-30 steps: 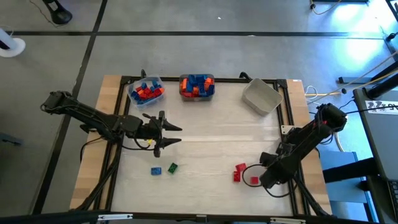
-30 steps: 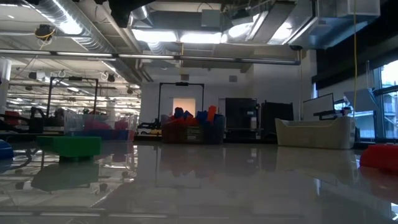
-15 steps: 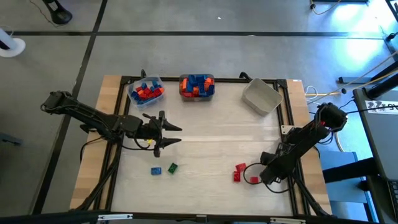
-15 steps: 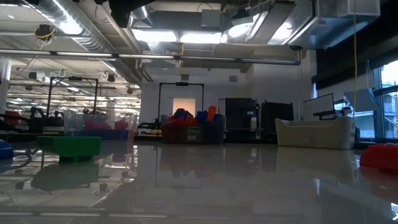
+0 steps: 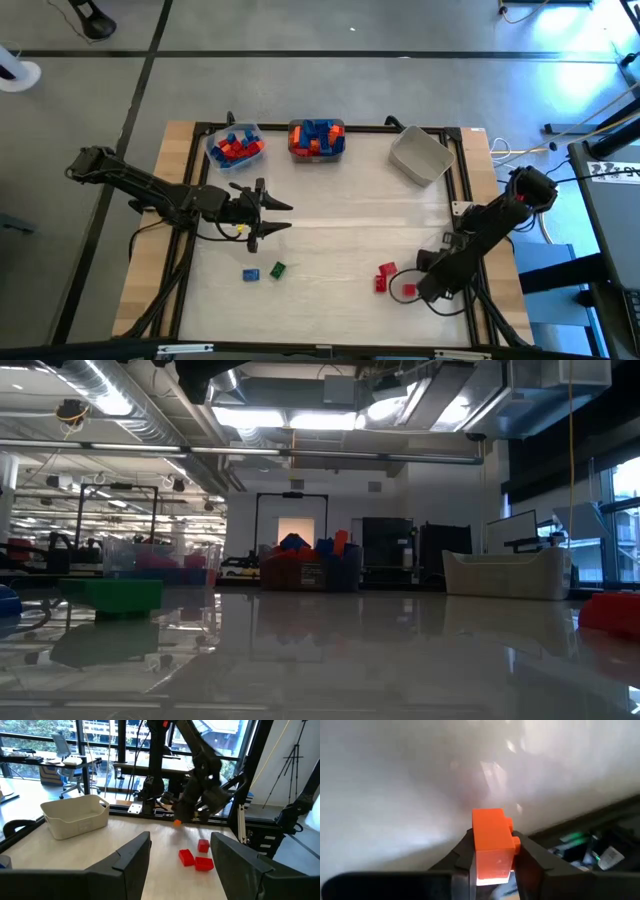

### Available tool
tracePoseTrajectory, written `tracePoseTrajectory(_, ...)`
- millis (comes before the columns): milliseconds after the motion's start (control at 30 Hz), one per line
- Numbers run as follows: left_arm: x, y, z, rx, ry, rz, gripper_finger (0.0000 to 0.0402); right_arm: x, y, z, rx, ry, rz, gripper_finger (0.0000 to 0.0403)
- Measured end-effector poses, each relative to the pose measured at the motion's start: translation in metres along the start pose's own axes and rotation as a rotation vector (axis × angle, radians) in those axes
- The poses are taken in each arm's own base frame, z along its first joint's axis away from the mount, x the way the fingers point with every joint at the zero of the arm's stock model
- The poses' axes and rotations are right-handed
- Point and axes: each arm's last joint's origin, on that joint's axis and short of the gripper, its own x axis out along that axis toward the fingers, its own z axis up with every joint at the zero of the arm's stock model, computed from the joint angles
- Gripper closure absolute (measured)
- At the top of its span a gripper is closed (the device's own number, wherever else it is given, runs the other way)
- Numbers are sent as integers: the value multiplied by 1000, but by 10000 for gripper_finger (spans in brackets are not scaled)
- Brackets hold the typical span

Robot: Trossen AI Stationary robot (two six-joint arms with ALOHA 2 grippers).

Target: Sort blocks by size

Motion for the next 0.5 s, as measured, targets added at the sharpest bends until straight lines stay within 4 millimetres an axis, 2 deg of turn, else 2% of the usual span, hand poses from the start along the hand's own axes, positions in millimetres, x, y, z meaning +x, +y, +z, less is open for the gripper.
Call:
tracePoseTrajectory(167, 0, 0, 1, -3, -11, -1, 205, -42, 12, 14, 3, -144, 84, 315)
tracePoseTrajectory(367, -8, 3, 12, -23, -76, -1, 205, -95, 15, 46, 4, -575, 111, 309)
tracePoseTrajectory(500, -18, 5, 22, -37, -123, -5, 205, -113, 10, 74, -30, -797, 100, 304)
